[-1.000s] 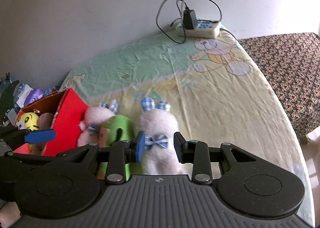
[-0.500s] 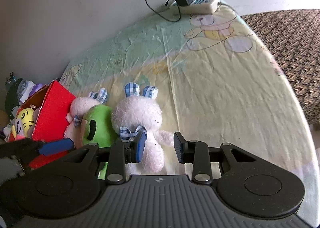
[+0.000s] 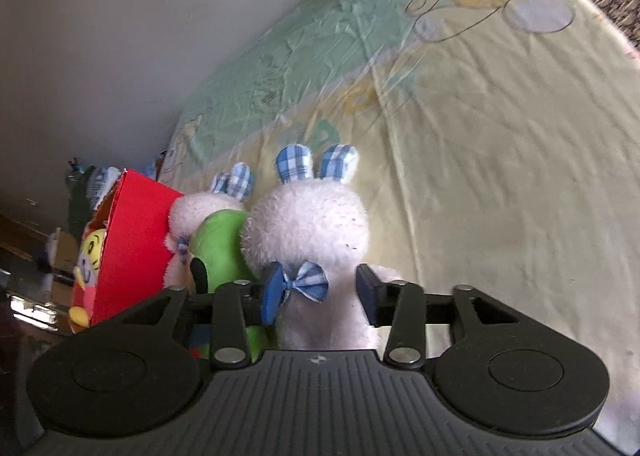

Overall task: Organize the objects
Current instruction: 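Reach the right gripper to the white bunny plush and close on it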

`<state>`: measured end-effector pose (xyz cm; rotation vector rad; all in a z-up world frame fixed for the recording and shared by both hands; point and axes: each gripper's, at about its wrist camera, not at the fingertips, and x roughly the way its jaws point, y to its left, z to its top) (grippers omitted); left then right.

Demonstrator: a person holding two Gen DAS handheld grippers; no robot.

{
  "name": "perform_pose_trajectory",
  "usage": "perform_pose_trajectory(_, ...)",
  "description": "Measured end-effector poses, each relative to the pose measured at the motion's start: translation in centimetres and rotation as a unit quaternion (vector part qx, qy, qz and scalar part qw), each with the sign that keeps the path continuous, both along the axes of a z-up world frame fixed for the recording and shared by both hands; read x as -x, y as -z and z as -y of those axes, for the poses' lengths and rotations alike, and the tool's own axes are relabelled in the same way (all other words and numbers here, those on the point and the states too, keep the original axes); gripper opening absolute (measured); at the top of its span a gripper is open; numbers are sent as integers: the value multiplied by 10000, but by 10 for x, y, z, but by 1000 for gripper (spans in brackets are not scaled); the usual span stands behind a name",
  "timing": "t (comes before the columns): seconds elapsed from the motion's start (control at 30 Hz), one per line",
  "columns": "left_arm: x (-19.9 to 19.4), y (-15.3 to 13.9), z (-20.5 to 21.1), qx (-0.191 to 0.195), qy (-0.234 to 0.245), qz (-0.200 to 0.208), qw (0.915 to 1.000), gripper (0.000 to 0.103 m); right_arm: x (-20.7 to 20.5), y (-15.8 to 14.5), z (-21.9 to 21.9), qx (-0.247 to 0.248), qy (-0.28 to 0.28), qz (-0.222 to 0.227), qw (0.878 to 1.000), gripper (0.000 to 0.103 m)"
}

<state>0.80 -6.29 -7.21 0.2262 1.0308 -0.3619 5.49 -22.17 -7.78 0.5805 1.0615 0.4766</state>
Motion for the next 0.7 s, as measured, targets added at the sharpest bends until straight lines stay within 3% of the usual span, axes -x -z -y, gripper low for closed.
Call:
perform_pose_trajectory(0.2, -17, 10, -4, 270, -21, -188, 9995, 72, -12, 10, -4, -167, -82, -29, 9998, 55)
perform_pose_trajectory(0.33, -22, 12, 0, 320, 86, -174, 9993, 84, -15, 18, 0, -420, -1, -156, 9990, 59)
perform_pose_trajectory(0.43, -19, 14, 6, 187, 140, -97, 9997, 85, -14, 20, 0, -526, -43, -189, 9984, 59)
perform_pose_trajectory(0.5, -19, 15, 5, 201, 162, -96, 9996, 87, -14, 21, 0, -615, -110, -241, 9978, 51)
perform_pose_trajectory(0.57, -19, 14, 5, 195, 187, -89, 9996, 84, -12, 20, 2, -652, -141, -266, 9974, 44)
perform_pose_trajectory(0.7, -18, 11, 5, 156, 176, -82, 9997, 72, -4, 14, 6, -551, -205, -226, 9980, 41)
